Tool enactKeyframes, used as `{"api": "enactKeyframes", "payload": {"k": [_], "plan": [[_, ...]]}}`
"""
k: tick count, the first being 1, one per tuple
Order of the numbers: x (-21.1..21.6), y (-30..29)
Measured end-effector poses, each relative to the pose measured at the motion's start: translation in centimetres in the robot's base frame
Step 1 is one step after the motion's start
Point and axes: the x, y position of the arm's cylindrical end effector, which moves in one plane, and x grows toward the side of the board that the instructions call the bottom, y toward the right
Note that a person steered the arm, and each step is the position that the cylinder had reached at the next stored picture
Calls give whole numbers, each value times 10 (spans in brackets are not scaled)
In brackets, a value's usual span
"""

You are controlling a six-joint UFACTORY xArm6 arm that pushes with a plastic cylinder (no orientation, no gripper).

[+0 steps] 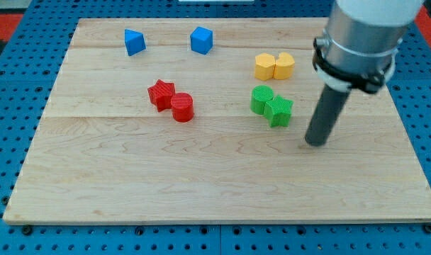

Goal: Push the blue cube into the blue triangle

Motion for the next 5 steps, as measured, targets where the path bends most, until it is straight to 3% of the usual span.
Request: {"api": "enactKeyframes", "payload": {"k": [1, 2, 3, 4, 5], "plan": [[-88, 3], [-140, 22], [-191, -80], [-199, -163], [-205, -204]]}}
